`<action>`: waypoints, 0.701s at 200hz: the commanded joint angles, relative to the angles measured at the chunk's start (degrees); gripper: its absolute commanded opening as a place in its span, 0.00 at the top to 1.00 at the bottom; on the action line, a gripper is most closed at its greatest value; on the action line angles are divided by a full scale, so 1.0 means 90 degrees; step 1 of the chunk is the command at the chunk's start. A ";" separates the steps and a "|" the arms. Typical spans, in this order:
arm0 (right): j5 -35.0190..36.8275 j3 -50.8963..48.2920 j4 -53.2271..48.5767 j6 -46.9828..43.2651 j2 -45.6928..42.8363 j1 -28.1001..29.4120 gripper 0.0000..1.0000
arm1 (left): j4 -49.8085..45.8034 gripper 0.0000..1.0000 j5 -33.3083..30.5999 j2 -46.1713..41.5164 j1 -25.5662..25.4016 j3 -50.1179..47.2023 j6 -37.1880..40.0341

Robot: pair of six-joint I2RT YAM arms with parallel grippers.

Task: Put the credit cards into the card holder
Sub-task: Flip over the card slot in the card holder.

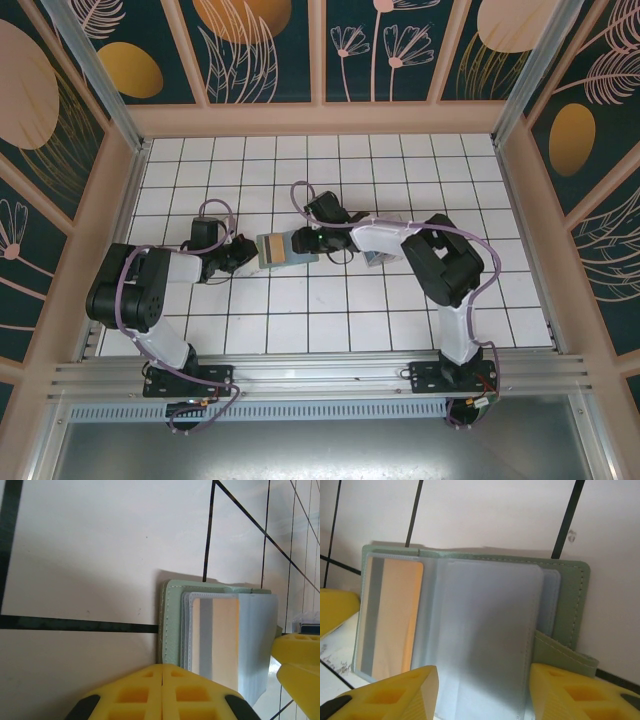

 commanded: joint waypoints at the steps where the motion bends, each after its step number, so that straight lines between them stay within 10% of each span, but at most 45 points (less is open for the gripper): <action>1: -0.0229 -0.0166 0.0096 0.0156 -0.0208 -0.0019 0.50 | -0.0888 0.91 -0.0574 0.0570 -0.0176 -0.0427 0.0039; 140: -0.0331 0.0195 -0.0043 0.0010 -0.0063 0.0105 0.59 | -0.0820 0.91 -0.0492 0.0742 -0.0175 -0.0404 0.0060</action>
